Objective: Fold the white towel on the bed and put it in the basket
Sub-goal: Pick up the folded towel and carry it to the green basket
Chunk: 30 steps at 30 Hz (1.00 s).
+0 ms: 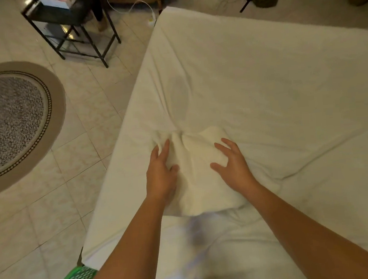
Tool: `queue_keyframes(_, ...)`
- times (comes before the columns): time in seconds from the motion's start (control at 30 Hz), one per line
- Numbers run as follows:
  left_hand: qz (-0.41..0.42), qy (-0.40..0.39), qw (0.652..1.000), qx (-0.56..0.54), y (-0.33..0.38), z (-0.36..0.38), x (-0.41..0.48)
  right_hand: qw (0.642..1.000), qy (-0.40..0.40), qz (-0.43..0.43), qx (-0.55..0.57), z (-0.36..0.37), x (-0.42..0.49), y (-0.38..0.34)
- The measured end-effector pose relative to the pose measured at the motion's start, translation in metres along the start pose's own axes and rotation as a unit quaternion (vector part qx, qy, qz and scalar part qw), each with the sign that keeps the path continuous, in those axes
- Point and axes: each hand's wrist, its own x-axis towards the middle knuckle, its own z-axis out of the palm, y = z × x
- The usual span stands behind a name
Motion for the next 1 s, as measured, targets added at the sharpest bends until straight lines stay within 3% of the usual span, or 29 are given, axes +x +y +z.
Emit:
queue_keyframes(0.5, -0.044, 0.098, 0.994, -0.018, 0.009, 0.011, -0.125, 0.991, -0.099, -0.089, -0.025, -0.029, -0.074, -0.002)
queue_keyframes(1.0, -0.167, 0.223, 0.960, -0.036, -0.068, -0.051, -0.260, 0.945, -0.242, -0.210, -0.065, 0.066, -0.147, -0.069)
